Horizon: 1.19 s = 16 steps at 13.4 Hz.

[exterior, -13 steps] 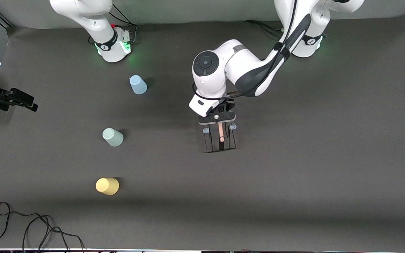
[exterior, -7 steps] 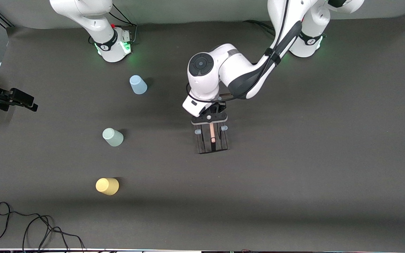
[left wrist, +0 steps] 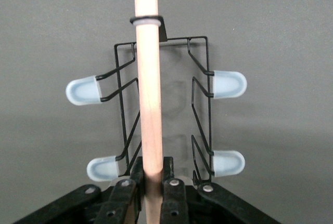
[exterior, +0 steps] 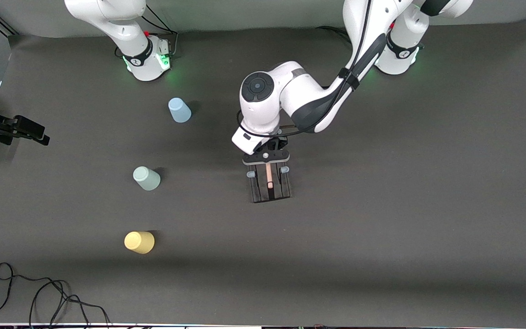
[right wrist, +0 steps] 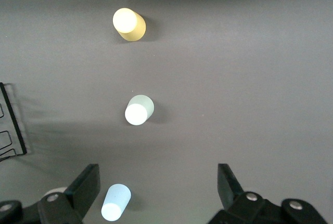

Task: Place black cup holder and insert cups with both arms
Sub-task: 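Lower the holder onto the table and open the left gripper, then raise the left gripper away while the right gripper reaches the green cup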

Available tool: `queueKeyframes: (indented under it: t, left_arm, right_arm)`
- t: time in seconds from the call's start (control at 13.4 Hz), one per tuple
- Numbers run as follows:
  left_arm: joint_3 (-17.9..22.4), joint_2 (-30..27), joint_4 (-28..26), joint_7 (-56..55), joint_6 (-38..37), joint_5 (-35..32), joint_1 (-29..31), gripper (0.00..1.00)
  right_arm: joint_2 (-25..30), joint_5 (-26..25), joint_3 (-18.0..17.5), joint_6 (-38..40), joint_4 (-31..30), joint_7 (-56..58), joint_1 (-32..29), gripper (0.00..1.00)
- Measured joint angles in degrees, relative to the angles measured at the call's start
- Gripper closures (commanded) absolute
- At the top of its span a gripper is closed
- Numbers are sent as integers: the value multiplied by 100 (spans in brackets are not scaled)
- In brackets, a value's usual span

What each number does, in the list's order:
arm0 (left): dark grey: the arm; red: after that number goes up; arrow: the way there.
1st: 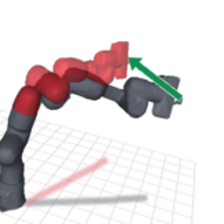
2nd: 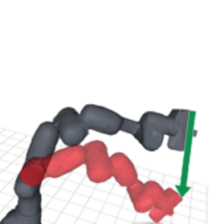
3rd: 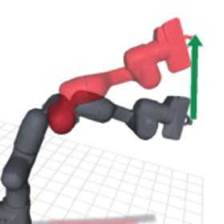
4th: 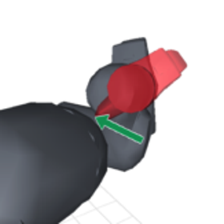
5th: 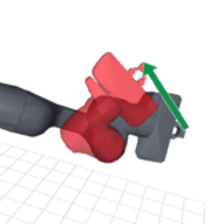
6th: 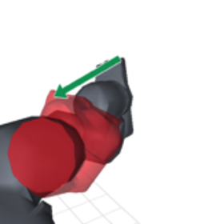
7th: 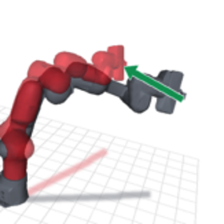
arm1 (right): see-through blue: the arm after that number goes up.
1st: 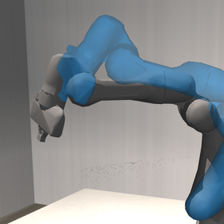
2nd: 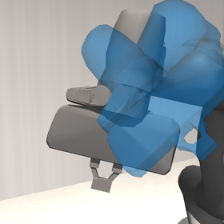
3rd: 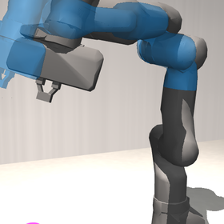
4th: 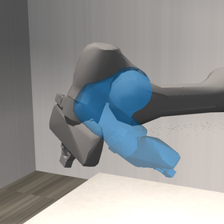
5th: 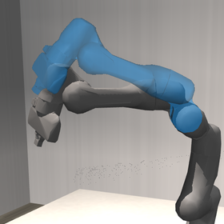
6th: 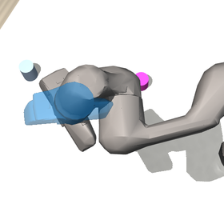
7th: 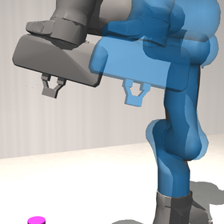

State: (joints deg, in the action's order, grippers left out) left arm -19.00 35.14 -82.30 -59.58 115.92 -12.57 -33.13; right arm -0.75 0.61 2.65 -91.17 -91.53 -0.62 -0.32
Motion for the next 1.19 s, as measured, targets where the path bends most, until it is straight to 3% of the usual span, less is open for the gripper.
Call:
queueKeyframes:
  t: [0.37, 0.6, 0.82, 1.04, 1.19]
  left_arm:
    - [41, -17, 363, 239, -82, -56, 21, 0]
    - [73, -163, 757, 609, -855, -57, 290, 0]
    - [95, -513, 1212, 1282, -1875, -17, 923, 3]
    - [117, -927, 1148, 2105, -2184, 23, 1861, 4]
    - [148, -1043, 960, 2690, -2192, 22, 2483, 4]
  right_arm:
    - [-3, 14, -17, 4, -52, 0, 148, 0]
    - [66, 14, -22, -90, -354, -417, 721, 0]
    - [581, 14, -22, -698, -1247, -508, 953, 0]
    - [1264, 14, 22, -1527, -2519, -505, 949, 0]
    - [1355, 13, 30, -2386, -3317, -504, 949, 0]
